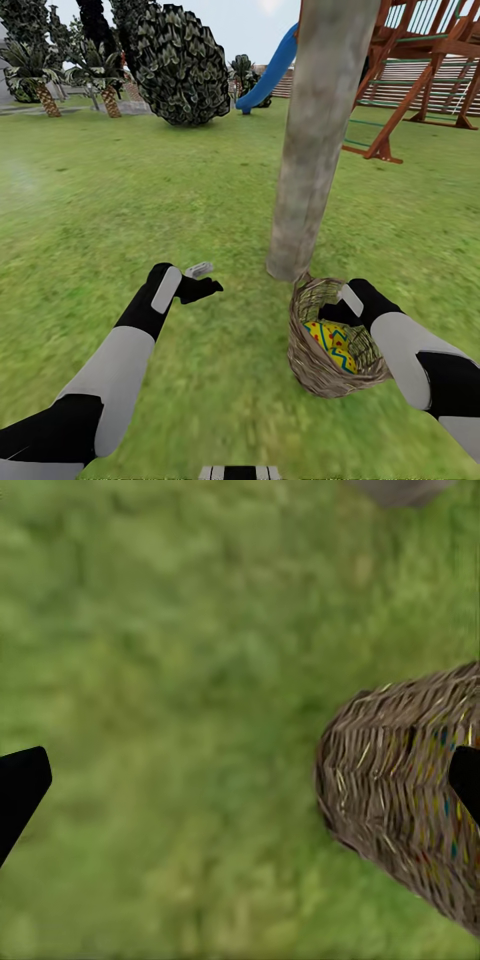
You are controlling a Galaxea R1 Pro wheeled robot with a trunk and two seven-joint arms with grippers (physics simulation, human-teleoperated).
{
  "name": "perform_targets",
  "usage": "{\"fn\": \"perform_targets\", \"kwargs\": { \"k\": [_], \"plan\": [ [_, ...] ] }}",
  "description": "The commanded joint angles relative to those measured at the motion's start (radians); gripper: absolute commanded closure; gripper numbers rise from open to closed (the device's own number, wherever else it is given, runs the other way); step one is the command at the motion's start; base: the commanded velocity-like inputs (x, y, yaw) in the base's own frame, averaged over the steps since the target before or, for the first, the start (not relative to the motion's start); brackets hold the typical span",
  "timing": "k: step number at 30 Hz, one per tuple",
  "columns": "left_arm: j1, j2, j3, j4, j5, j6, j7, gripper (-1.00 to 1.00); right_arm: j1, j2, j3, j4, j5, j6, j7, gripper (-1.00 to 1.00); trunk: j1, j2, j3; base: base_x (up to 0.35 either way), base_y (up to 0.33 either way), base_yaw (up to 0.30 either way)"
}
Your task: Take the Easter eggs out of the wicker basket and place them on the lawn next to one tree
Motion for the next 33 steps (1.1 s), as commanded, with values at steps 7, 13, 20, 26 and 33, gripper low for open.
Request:
{"fn": "perform_targets", "kwargs": {
  "k": [7, 13, 20, 26, 33],
  "plan": [
    [0.000, 0.002, 0.001, -0.004, 0.010, 0.002, 0.010, -1.00, 0.000, 0.000, -0.003, -0.002, -0.011, 0.001, -0.007, -1.00, 0.001, -0.001, -0.009, 0.000, 0.000, 0.000],
    [0.000, 0.002, 0.000, -0.004, 0.010, 0.002, 0.009, -1.00, 0.000, -0.002, -0.003, -0.005, -0.009, -0.002, 0.015, -1.00, 0.001, -0.001, -0.009, 0.000, 0.000, 0.000],
    [0.000, 0.001, 0.000, -0.004, 0.010, 0.002, 0.009, -1.00, 0.000, -0.005, -0.003, -0.006, -0.008, -0.029, 0.020, -1.00, 0.001, -0.001, -0.009, 0.000, 0.000, 0.000],
    [0.000, 0.001, 0.000, -0.004, 0.011, 0.002, 0.009, -1.00, 0.003, -0.006, -0.003, -0.006, -0.008, -0.037, 0.036, -1.00, 0.001, -0.001, -0.009, 0.000, 0.000, 0.000],
    [0.000, 0.001, 0.000, -0.004, 0.013, 0.002, 0.008, -1.00, 0.004, -0.018, -0.003, -0.002, -0.003, -0.038, 0.160, -1.00, 0.001, -0.001, -0.009, 0.000, 0.000, 0.000]
  ]
}}
